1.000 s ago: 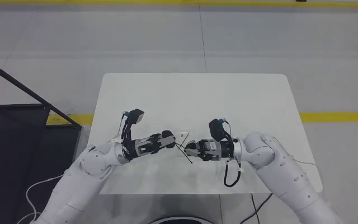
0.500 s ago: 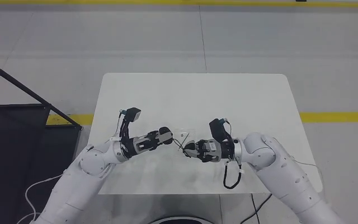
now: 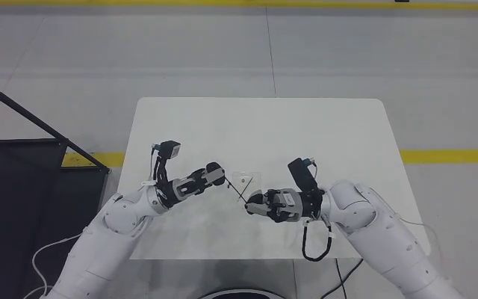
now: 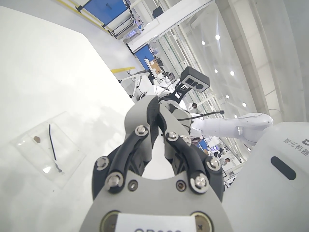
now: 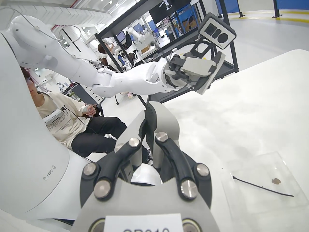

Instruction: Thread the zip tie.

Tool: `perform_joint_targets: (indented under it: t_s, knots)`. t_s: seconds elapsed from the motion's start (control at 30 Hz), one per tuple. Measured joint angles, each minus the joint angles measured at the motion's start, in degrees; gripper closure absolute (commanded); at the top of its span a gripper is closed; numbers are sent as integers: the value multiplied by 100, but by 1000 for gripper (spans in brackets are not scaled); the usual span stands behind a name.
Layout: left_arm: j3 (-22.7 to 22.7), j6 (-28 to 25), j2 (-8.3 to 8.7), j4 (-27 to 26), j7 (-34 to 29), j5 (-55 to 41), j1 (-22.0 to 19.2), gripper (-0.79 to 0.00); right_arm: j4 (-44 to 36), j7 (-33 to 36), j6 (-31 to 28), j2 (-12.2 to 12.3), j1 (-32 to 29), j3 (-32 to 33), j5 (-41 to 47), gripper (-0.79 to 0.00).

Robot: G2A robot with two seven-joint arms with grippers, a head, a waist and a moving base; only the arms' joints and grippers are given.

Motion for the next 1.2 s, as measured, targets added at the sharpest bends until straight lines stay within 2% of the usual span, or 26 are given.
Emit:
perform_joint_targets:
  t_s: [0.37, 0.83, 1.2]
  knots:
    - [-32, -6, -21, 42, -45, -28, 8, 0, -317, 72, 0, 80, -176, 271, 367, 0]
    - [-27, 34, -47, 86, -146, -15, 0, 0, -795, -32, 0, 61, -548, 730, 491, 0]
    - [-50, 33, -64, 79, -168, -5, 22, 0, -937, 535, 0, -40, -736, 1068, 986, 0]
